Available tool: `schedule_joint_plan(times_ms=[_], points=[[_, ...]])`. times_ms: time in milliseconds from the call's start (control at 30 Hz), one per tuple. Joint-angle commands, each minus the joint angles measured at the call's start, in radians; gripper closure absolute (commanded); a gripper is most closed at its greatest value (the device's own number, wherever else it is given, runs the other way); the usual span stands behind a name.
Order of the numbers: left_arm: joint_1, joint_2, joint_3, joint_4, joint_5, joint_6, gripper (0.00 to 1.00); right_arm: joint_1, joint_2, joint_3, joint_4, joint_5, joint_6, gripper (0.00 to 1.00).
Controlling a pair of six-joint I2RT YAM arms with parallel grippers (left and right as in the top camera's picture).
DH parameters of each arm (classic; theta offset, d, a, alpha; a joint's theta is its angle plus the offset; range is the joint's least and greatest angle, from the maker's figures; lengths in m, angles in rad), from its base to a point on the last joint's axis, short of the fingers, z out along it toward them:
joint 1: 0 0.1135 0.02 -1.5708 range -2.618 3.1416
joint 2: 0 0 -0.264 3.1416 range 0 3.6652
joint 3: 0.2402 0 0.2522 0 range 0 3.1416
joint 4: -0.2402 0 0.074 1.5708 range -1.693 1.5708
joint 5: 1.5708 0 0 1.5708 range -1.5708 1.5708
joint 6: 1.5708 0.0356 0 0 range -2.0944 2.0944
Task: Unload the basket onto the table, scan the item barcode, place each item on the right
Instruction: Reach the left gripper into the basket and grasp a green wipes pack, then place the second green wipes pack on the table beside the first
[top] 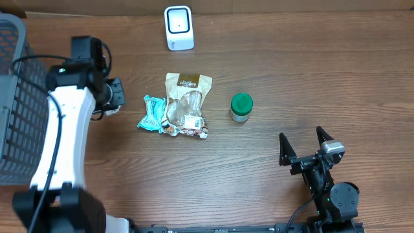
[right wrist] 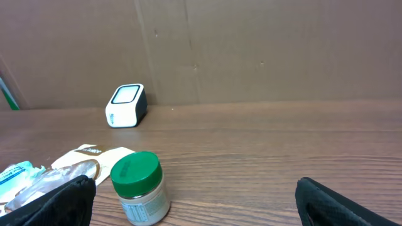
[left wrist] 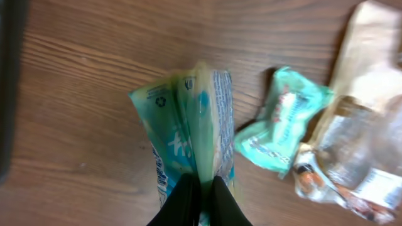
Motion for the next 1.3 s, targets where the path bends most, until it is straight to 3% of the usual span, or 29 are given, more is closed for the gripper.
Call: schedule_joint_plan(times_ms=[0, 367, 500, 700, 800, 1133, 1267], points=[[-0.002, 0.074, -0.047, 0.056, -0.026, 0.029, 0.95, 0.002, -0.01, -0.011, 0.003, -0.005, 0.006, 0.0], [-0.016, 0.284, -0.082, 0.208, 0.046, 0.044, 0.94, 0.002, -0.01, -0.011, 0.003, -0.005, 0.006, 0.0], [-0.023, 0.279, -0.076, 0.208, 0.067, 0.074, 0.82, 0.002, -0.01, -0.011, 0.003, -0.005, 0.006, 0.0], [-0.027, 0.274, -0.024, 0.161, 0.115, 0.137, 0.53, 0.002, -0.01, -0.011, 0.003, -0.005, 0.006, 0.0], [-0.028, 0.274, 0.016, 0.13, 0.115, 0.141, 0.48, 0.002, -0.01, -0.011, 0.003, -0.005, 0.006, 0.0], [-0.026, 0.177, 0.428, -0.105, 0.104, 0.102, 0.46, 0.002, -0.01, -0.011, 0.003, -0.005, 0.006, 0.0], [-0.005, 0.092, 0.588, -0.163, -0.029, 0.087, 0.41, 0.002, -0.01, -0.011, 0.003, -0.005, 0.006, 0.0]])
